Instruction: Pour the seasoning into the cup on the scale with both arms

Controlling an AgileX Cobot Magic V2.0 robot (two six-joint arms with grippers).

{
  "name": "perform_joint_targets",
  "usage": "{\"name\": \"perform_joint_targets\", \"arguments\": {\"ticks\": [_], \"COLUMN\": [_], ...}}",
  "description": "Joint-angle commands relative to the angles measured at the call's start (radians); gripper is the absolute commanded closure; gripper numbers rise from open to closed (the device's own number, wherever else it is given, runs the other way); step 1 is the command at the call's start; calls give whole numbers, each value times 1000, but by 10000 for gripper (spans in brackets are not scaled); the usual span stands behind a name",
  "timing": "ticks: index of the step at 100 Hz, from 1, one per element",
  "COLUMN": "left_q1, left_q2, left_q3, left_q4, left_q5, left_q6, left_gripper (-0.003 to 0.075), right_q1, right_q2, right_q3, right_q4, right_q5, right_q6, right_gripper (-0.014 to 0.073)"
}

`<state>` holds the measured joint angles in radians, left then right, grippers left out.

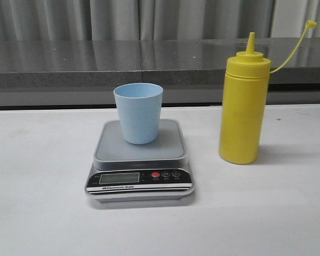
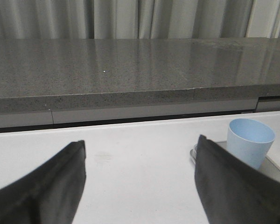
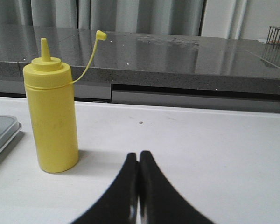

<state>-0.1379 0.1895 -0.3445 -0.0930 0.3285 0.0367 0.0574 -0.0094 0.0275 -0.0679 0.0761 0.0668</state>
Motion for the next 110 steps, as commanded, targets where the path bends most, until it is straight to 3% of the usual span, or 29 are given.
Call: {"name": "perform_joint_targets", "arguments": {"ticks": [1, 15, 34, 79, 98, 110], "left_q1": [3, 3, 3, 3, 3, 3], "left_q2": [8, 8, 8, 8, 8, 8], "left_q3": [-24, -24, -24, -24, -24, -24], "left_q4": [10, 10, 12, 14, 14, 14], "left_q5": [-73, -73, -73, -73, -73, -73], "left_q6": [-8, -8, -8, -5, -5, -5], "left_gripper": [309, 462, 741, 740, 740, 740], "right_q1": [-9, -9, -9, -9, -8, -8], "right_q2": [-22, -22, -22, -22, -19, 8], "right_q3": [-22, -22, -22, -22, -24, -74], "right_q4": [-7, -7, -7, -7, -7, -6], "right_q5": [-83, -83, -83, -86, -211, -197], "right_q6": [-3, -3, -3, -3, -3, 14], "right_gripper": [662, 662, 662, 662, 662, 662]}}
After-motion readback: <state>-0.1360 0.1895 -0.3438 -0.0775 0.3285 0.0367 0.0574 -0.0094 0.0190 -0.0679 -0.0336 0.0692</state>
